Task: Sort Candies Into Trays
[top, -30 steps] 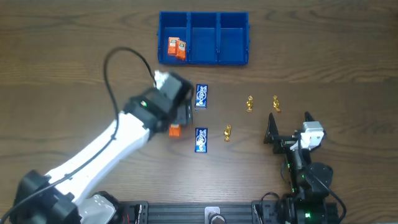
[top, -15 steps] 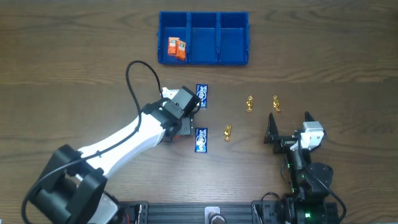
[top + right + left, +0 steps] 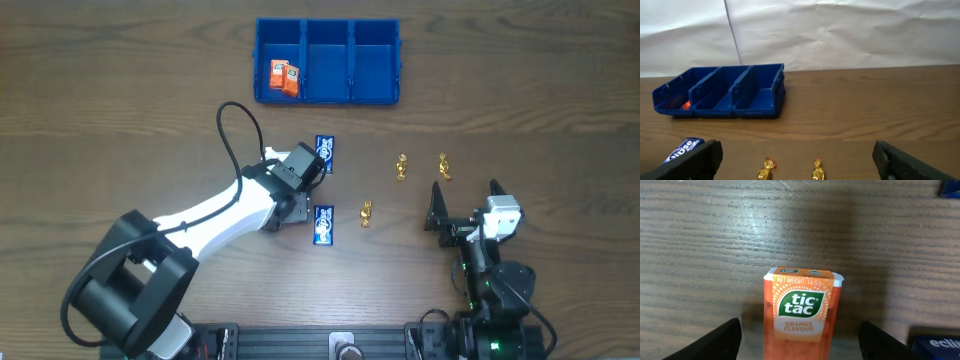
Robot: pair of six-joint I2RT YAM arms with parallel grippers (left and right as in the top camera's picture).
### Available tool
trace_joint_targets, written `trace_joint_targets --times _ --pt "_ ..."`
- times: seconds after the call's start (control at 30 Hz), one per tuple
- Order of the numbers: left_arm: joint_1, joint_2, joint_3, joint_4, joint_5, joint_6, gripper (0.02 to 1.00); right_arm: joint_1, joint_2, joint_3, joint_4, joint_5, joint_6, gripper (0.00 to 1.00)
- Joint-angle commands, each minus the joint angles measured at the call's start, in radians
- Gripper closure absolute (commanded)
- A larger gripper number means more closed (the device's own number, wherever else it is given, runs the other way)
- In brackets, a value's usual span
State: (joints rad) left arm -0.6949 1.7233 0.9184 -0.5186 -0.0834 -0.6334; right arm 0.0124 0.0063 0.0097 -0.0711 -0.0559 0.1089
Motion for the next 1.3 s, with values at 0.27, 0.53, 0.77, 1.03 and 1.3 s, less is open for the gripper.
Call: trace_joint_targets --times 0.27,0.53,0.77,1.03,1.3 --pt "0.001 0.023 -0.008 0.003 -0.001 -0.018 0.411 -0.008 -0.004 -0.002 -0.006 0.002 -0.006 0.003" --pt "0.001 0.032 -0.008 0.004 -0.001 -0.024 0.59 -0.008 -0.004 -0.002 -0.006 0.002 -0.006 0.003" --pt "0.001 0.032 -0.008 0.009 -0.001 -0.029 0.68 -0.008 -0.004 -0.002 -0.006 0.002 -0.006 0.003" --pt "0.002 -0.145 -0.006 0.05 -0.089 -0.023 0.695 -0.008 -0.004 -0.002 -0.006 0.002 -0.006 0.003" --pt "0.131 -0.452 0.135 0.055 -0.241 0.166 0.693 -0.008 -0.004 -0.002 -0.006 0.002 -0.006 0.003"
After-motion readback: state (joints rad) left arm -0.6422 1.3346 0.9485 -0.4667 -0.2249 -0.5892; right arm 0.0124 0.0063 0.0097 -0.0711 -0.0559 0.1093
